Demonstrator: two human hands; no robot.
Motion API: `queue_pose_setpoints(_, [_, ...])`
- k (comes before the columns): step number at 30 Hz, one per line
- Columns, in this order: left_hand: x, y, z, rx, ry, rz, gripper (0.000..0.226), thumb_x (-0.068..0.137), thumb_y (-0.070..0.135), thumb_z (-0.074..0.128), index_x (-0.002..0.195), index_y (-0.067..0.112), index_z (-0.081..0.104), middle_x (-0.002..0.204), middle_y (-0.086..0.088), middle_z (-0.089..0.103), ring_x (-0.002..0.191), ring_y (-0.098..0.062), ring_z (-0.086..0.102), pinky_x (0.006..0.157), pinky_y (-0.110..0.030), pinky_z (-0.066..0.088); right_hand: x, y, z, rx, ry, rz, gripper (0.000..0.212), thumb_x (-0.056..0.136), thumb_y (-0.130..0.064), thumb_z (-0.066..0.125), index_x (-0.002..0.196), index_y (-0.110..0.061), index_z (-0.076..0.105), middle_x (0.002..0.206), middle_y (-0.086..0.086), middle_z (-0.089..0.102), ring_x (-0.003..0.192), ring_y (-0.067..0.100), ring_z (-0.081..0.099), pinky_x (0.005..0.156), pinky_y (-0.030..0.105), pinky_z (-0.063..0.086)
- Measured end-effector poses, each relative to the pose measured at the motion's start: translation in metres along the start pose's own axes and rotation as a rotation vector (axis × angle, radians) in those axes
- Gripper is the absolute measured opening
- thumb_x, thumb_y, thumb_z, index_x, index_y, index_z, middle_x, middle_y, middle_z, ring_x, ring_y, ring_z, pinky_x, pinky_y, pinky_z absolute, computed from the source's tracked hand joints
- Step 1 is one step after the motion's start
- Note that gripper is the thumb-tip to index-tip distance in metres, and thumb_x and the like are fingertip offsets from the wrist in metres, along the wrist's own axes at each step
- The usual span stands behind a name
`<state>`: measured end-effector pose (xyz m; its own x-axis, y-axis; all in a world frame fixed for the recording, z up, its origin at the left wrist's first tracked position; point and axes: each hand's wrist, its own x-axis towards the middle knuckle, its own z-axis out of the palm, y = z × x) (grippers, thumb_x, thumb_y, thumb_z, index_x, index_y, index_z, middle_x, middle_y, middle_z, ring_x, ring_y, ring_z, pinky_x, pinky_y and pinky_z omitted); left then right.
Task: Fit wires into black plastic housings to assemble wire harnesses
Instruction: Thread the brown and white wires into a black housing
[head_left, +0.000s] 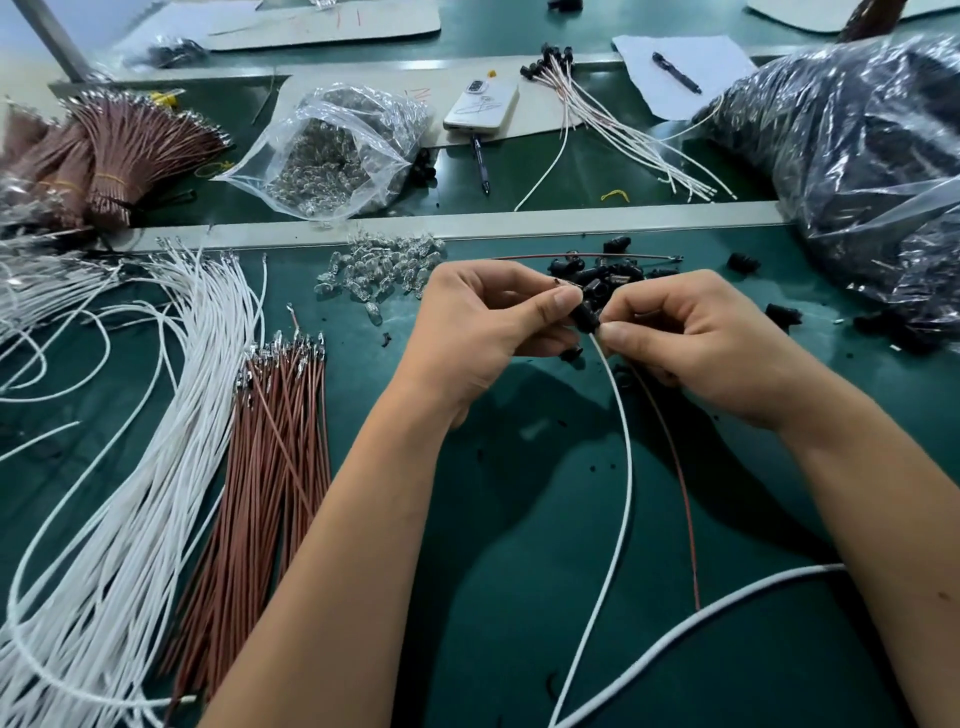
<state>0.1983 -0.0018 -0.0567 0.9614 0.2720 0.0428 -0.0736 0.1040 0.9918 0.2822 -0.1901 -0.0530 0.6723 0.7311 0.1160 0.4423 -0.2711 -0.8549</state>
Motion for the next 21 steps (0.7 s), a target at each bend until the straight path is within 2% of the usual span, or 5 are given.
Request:
queue_pose_setpoints(3, [-0.0001, -0.0001, 0.0017, -0.021, 0.01, 0.028, 0.004, 0.086, 0.001, 0.075, 0.083, 0.003, 0.074, 0.076, -0.014, 0.076, 0.061, -0.021, 0.072, 0.06, -0.024, 0.058, 0.0011, 0.0012, 0.0025, 0.035, 0.007, 0.005, 0.015, 0.092, -0.027, 0.068, 0.077, -0.026, 0.072, 0.053, -0.005, 0.045, 0.048, 0.01, 0.039, 0.047, 0.024, 0.032])
queue_pose_setpoints(7, [0.0, -0.0003, 0.0044, -0.078, 0.034, 0.083, 0.007, 0.086, -0.002, 0.074, 0.08, 0.003, 0.073, 0.075, -0.013, 0.076, 0.06, -0.02, 0.072, 0.063, -0.026, 0.061, 0.0015, 0.0044, 0.0081, 0.247, 0.055, 0.031, 0.025, 0.099, -0.009, 0.067, 0.077, -0.019, 0.073, 0.053, 0.004, 0.048, 0.042, 0.014, 0.039, 0.037, 0.02, 0.03])
queue_pose_setpoints(10, [-0.0003, 0.0007, 0.0048, -0.155, 0.039, 0.088, 0.009, 0.084, -0.003, 0.073, 0.078, 0.004, 0.073, 0.075, -0.011, 0.076, 0.061, -0.021, 0.073, 0.066, -0.028, 0.062, 0.0016, 0.0034, 0.0086, 0.245, 0.125, -0.022, 0.017, 0.096, -0.011, 0.071, 0.079, -0.015, 0.074, 0.052, 0.005, 0.052, 0.039, 0.021, 0.04, 0.036, 0.022, 0.034])
queue_pose_setpoints(16, [-0.0029, 0.0035, 0.0005, -0.18, -0.057, 0.136, 0.004, 0.071, 0.006, 0.077, 0.075, 0.008, 0.076, 0.081, -0.012, 0.076, 0.067, -0.023, 0.074, 0.067, -0.028, 0.061, 0.0008, 0.004, 0.0053, 0.235, 0.181, -0.066, 0.01, 0.091, -0.013, 0.078, 0.081, -0.011, 0.077, 0.05, 0.002, 0.055, 0.038, 0.019, 0.045, 0.038, 0.023, 0.041])
queue_pose_setpoints(21, [-0.0015, 0.0016, -0.0031, -0.135, -0.077, 0.171, 0.019, 0.063, -0.001, 0.082, 0.079, 0.003, 0.071, 0.086, -0.009, 0.076, 0.076, -0.022, 0.073, 0.075, -0.033, 0.061, 0.0005, 0.0036, 0.0049, 0.232, 0.17, -0.074, 0.01, 0.091, -0.013, 0.078, 0.082, -0.011, 0.077, 0.051, 0.004, 0.055, 0.038, 0.021, 0.046, 0.039, 0.025, 0.042])
